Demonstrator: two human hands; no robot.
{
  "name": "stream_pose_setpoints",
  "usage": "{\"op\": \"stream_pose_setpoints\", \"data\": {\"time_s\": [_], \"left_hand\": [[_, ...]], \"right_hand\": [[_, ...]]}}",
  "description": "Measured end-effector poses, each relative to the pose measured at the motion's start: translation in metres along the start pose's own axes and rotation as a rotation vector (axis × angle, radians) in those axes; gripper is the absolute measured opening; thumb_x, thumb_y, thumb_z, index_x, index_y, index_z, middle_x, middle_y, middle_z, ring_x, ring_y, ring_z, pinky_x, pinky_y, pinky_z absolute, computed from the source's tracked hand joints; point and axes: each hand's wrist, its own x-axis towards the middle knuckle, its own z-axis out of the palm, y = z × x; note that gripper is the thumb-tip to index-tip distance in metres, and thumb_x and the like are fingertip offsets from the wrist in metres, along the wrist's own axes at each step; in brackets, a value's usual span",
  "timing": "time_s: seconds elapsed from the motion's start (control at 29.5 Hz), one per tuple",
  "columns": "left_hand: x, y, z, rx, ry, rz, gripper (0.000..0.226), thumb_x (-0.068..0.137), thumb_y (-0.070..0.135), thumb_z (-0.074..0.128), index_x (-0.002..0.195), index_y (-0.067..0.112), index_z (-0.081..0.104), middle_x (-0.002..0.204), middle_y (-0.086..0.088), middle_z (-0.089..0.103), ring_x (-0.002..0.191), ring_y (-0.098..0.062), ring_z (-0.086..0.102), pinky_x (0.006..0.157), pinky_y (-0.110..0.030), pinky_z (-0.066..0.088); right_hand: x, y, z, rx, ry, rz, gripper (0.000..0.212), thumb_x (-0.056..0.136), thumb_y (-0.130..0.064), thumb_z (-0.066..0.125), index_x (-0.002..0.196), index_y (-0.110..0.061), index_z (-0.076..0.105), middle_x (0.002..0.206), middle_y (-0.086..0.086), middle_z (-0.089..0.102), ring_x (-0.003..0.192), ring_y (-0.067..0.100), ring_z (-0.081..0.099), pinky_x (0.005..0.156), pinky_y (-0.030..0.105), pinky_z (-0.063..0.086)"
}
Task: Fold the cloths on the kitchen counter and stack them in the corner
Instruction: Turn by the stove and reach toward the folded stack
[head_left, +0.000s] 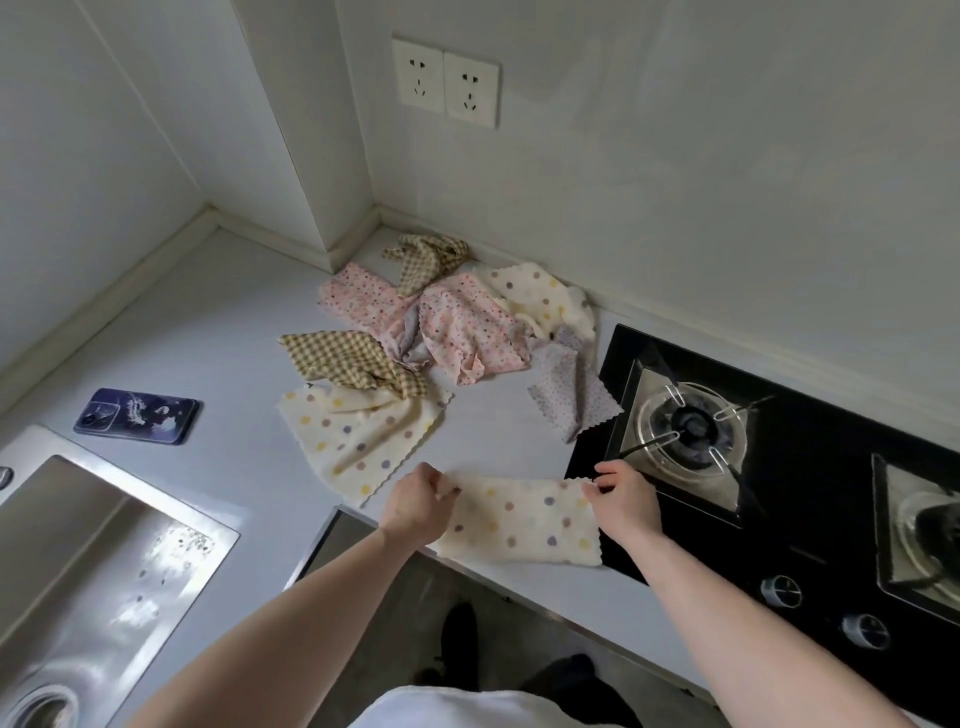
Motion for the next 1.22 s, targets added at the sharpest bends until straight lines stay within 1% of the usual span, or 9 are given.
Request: {"op": "stream_pose_setpoints", "data": {"time_s": [0.1, 0.2, 0.37, 0.48, 0.61, 0.92, 1.05, 1.15, 1.22], "left_hand": [[-0.009, -0.004, 0.010, 0.182, 0.092, 0.106, 0.064, 0.092, 0.032, 0.062, 0.149, 0.020, 0.035, 0.149, -0.003, 0.039, 0.136, -0.025, 0.041, 0.113, -0.037, 0.038], [-0.029, 0.000, 0.020, 0.282, 0.074, 0.318, 0.060, 0.094, 0.028, 0.056, 0.150, 0.025, 0.036, 0.152, 0.003, 0.032, 0.137, -0.021, 0.036, 0.116, -0.035, 0.033], [-0.053, -0.008, 0.042, 0.332, -0.178, 0.466, 0.058, 0.092, 0.016, 0.048, 0.148, 0.032, 0.045, 0.154, 0.011, 0.032, 0.140, -0.017, 0.034, 0.121, -0.035, 0.032], [-0.058, -0.016, 0.047, 0.374, -0.211, 0.475, 0.068, 0.087, 0.013, 0.042, 0.151, 0.032, 0.043, 0.157, 0.012, 0.029, 0.144, -0.017, 0.030, 0.122, -0.034, 0.029], [-0.058, -0.017, 0.041, 0.377, -0.280, 0.477, 0.065, 0.086, 0.019, 0.048, 0.149, 0.034, 0.048, 0.158, 0.013, 0.030, 0.143, -0.017, 0.031, 0.120, -0.035, 0.033], [-0.068, 0.004, 0.043, 0.347, -0.489, 0.535, 0.058, 0.087, 0.020, 0.053, 0.144, 0.032, 0.054, 0.159, 0.012, 0.039, 0.146, -0.015, 0.034, 0.123, -0.038, 0.029], [-0.076, 0.003, 0.043, 0.198, -0.402, 0.531, 0.039, 0.089, 0.018, 0.053, 0.123, 0.033, 0.067, 0.142, 0.014, 0.056, 0.135, -0.010, 0.048, 0.117, -0.031, 0.038], [-0.078, -0.005, 0.036, 0.109, -0.255, 0.469, 0.030, 0.087, 0.019, 0.052, 0.105, 0.034, 0.071, 0.122, 0.015, 0.065, 0.115, -0.008, 0.058, 0.103, -0.031, 0.049], [-0.077, -0.014, 0.029, 0.081, -0.210, 0.395, 0.031, 0.086, 0.017, 0.051, 0.099, 0.036, 0.071, 0.114, 0.016, 0.065, 0.105, -0.006, 0.061, 0.093, -0.027, 0.053]], "right_hand": [[-0.006, 0.005, 0.008, -0.018, -0.011, 0.058, 0.058, 0.088, -0.025, 0.077, 0.141, -0.017, 0.053, 0.135, 0.003, 0.061, 0.123, 0.024, 0.060, 0.095, 0.035, 0.049], [-0.015, 0.012, 0.014, -0.053, -0.020, 0.120, 0.065, 0.088, -0.029, 0.078, 0.144, -0.015, 0.049, 0.136, 0.007, 0.058, 0.119, 0.025, 0.061, 0.085, 0.030, 0.049], [-0.018, 0.013, 0.023, 0.136, -0.063, 0.317, 0.049, 0.089, -0.029, 0.075, 0.131, -0.013, 0.055, 0.117, 0.007, 0.068, 0.089, 0.021, 0.063, 0.060, 0.023, 0.044], [-0.015, 0.015, 0.025, 0.146, -0.159, 0.360, 0.030, 0.089, -0.030, 0.074, 0.110, -0.009, 0.071, 0.096, 0.003, 0.072, 0.081, 0.018, 0.066, 0.065, 0.025, 0.051], [-0.028, 0.017, 0.021, 0.194, -0.164, 0.338, 0.015, 0.089, -0.026, 0.072, 0.095, -0.014, 0.067, 0.092, 0.004, 0.070, 0.078, 0.016, 0.062, 0.058, 0.025, 0.043], [-0.071, 0.017, -0.006, 0.387, 0.028, 0.177, 0.019, 0.087, -0.008, 0.073, 0.099, -0.013, 0.060, 0.095, 0.005, 0.068, 0.083, 0.016, 0.064, 0.061, 0.026, 0.044], [-0.083, 0.004, 0.003, 0.391, -0.017, 0.080, 0.029, 0.087, -0.005, 0.073, 0.109, -0.018, 0.059, 0.099, -0.008, 0.068, 0.088, 0.005, 0.067, 0.059, 0.014, 0.046], [-0.089, -0.005, 0.019, 0.350, -0.091, 0.011, 0.038, 0.086, -0.009, 0.074, 0.115, -0.026, 0.056, 0.105, -0.011, 0.069, 0.092, 0.005, 0.069, 0.064, 0.016, 0.053], [-0.092, -0.011, 0.031, 0.302, -0.144, -0.032, 0.039, 0.089, -0.011, 0.073, 0.115, -0.031, 0.053, 0.107, -0.011, 0.067, 0.092, 0.002, 0.067, 0.059, 0.012, 0.052]]}}
